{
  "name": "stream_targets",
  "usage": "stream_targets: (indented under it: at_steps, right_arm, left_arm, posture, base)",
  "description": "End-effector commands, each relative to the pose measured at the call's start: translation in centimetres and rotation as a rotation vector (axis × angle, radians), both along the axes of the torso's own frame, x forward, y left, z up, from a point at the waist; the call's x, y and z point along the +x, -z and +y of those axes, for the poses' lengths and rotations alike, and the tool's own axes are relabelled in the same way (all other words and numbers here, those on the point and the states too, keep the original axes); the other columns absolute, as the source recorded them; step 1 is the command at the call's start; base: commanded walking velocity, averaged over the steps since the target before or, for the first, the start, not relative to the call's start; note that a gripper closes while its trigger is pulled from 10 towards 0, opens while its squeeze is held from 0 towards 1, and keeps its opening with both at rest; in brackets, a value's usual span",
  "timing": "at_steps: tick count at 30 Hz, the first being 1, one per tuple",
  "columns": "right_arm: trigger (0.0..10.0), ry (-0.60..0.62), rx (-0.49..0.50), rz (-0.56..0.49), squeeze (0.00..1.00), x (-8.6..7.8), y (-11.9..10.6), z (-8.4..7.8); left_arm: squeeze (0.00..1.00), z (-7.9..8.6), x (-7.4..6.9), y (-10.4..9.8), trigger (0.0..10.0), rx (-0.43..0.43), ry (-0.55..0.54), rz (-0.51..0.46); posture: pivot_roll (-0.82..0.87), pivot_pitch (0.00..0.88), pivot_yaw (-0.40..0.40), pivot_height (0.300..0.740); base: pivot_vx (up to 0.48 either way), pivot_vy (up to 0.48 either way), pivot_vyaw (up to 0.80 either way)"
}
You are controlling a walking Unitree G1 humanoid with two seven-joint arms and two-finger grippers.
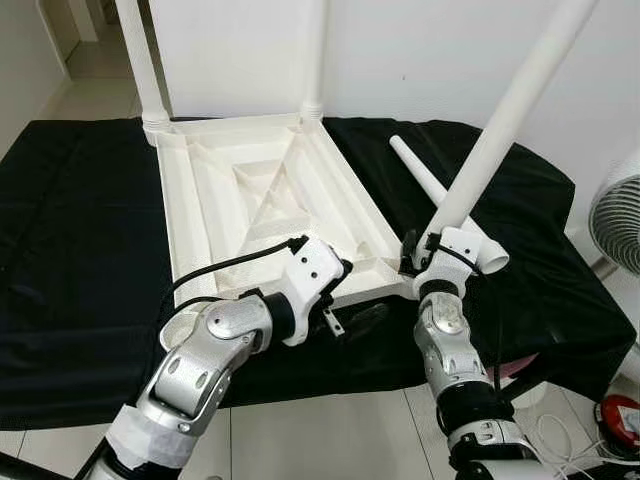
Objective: Building children table
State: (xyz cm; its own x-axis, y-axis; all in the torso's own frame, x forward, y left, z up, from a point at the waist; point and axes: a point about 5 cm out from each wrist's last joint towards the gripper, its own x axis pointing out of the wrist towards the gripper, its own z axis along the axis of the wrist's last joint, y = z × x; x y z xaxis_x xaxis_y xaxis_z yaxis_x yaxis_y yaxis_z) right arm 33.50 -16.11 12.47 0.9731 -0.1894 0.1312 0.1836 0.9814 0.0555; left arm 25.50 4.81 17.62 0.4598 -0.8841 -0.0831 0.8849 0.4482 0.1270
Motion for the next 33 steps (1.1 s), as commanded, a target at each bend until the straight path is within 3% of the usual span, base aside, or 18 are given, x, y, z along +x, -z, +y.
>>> stream_targets:
  at_steps: [1,2,3,7,10,14,23,32,33]
  right_arm:
    - [10.0,-0.016,0.001,-0.026,0.1,-0.1,-0.3,-0.3]
    - [10.0,-0.048,0.0,-0.035,0.1,0.0,-0.5,-0.4]
    - [10.0,-0.107,0.003,-0.035,0.0,0.0,-0.5,-0.5]
    - [10.0,-0.163,-0.021,-0.036,0.0,0.0,-0.6,-0.6]
    - [10.0,-0.339,-0.107,-0.036,0.0,-0.2,-1.0,-1.5]
    - [10.0,-0.389,-0.118,-0.033,0.0,-0.2,-1.0,-1.6]
    - [10.0,-0.711,-0.25,0.05,0.0,-0.1,-1.3,-2.6]
    - [9.8,-0.774,-0.287,0.078,0.0,0.4,-1.7,-3.1]
    - [8.1,-0.787,-0.297,0.098,0.0,0.6,-1.7,-3.5]
  left_arm:
    - [0.0,-0.1,0.1,0.1,10.0,0.005,-0.01,-0.007]
    - [0.0,-0.2,0.1,0.1,10.0,0.004,-0.008,-0.007]
    - [0.0,-0.3,0.1,0.1,10.0,0.003,-0.006,-0.006]
    - [0.0,-0.5,0.1,0.2,10.0,0.003,-0.005,-0.005]
    - [0.0,-1.3,0.1,0.8,10.0,0.006,-0.004,0.011]
    - [0.0,-1.5,0.1,1.0,10.0,0.005,-0.005,0.019]
    - [0.0,-2.2,0.6,1.0,10.0,0.002,-0.059,0.002]
    - [0.0,-1.6,0.9,1.0,10.0,0.011,-0.081,-0.004]
    - [0.0,-1.4,1.1,0.9,10.0,0.012,-0.088,-0.009]
  posture:
    - [-0.06,0.0,-0.046,0.74]
    - [-0.06,0.0,-0.046,0.74]
    - [-0.06,0.0,-0.046,0.74]
    - [-0.07,0.0,-0.046,0.74]
    - [-0.07,0.0,-0.046,0.74]
    - [-0.07,0.0,-0.046,0.74]
    - [-0.07,0.0,-0.045,0.74]
    - [-0.06,0.0,-0.046,0.74]
    - [-0.06,0.0,-0.046,0.74]
  base:
    - [0.0,0.0,0.0]
    - [0.0,0.0,0.0]
    - [0.0,0.0,0.0]
    - [0.0,0.0,0.0]
    - [0.0,0.0,0.0]
    - [0.0,0.0,0.0]
    - [0.0,0.0,0.0]
    - [0.0,0.0,0.0]
    - [0.0,0.0,0.0]
